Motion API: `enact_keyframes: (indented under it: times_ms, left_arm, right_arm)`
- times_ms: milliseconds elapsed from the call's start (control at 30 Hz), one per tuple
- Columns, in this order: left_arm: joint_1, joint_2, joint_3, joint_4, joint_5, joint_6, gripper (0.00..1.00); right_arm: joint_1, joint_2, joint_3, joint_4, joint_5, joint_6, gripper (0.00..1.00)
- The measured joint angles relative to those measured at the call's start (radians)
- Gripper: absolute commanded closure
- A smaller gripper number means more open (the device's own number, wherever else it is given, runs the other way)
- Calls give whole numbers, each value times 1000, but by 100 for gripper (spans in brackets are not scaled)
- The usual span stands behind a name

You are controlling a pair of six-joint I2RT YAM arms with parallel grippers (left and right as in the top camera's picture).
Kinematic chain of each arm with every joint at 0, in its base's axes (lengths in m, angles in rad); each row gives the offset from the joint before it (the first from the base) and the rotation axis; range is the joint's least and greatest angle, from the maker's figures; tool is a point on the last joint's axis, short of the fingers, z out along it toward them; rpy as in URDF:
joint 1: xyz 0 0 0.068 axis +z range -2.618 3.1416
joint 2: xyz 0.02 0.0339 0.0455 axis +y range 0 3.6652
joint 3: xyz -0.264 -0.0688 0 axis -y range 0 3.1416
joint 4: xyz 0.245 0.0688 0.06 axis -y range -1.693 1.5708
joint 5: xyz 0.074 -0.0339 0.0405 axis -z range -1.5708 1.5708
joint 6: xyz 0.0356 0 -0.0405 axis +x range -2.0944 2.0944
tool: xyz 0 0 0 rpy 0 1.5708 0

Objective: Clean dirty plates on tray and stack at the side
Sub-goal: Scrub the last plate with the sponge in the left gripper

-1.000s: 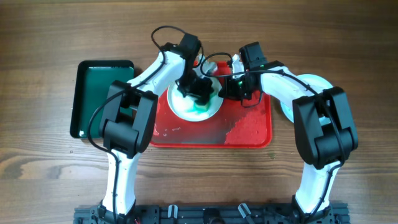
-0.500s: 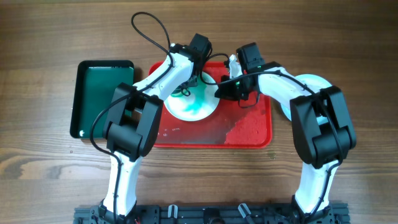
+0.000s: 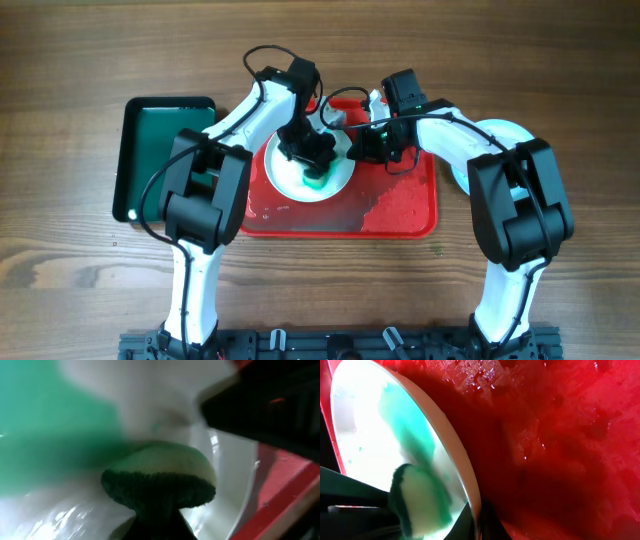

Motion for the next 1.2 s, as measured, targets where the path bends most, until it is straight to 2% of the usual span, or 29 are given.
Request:
enact_keyframes:
  times_ms: [133, 267, 333, 433, 533, 600, 700, 767, 833, 1000, 1067, 1200]
  left_arm:
    - [-7, 3, -11, 164, 60, -33, 96]
    - [-14, 5, -14, 315, -9, -220, 96]
    - [-31, -3, -8, 349, -142, -351, 96]
    - [-50, -14, 5, 351, -488, -507, 96]
    - [-55, -13, 5, 296, -753, -586, 96]
    - [-59, -11, 4, 235, -844, -610, 96]
    - [-60, -11, 5, 100, -887, -616, 96]
    - [-59, -11, 9, 47, -856, -571, 96]
    - [-43, -13, 18, -3, -764, -452, 96]
    - [13, -19, 22, -120, -327, -88, 96]
    - [9, -14, 13, -116, -186, -21, 96]
    - [6, -2, -1, -57, -35, 32, 96]
  right_arm:
    - [-3, 0, 0, 1, 1, 1, 96]
    - [-13, 0, 0, 13, 9, 9, 96]
    - [-13, 0, 0, 16, 12, 13, 96]
    - [-13, 0, 0, 17, 12, 13, 96]
    - [-6, 0, 0, 30, 13, 16, 96]
    - [-2, 0, 0, 31, 11, 18, 96]
    - [10, 1, 0, 27, 3, 18, 96]
    - [12, 1, 0, 21, 2, 14, 96]
    - [10, 1, 0, 14, 0, 6, 96]
    - [3, 1, 0, 5, -3, -11, 96]
    - [3, 1, 0, 5, -3, -11, 96]
    - [2, 1, 0, 4, -3, -11, 96]
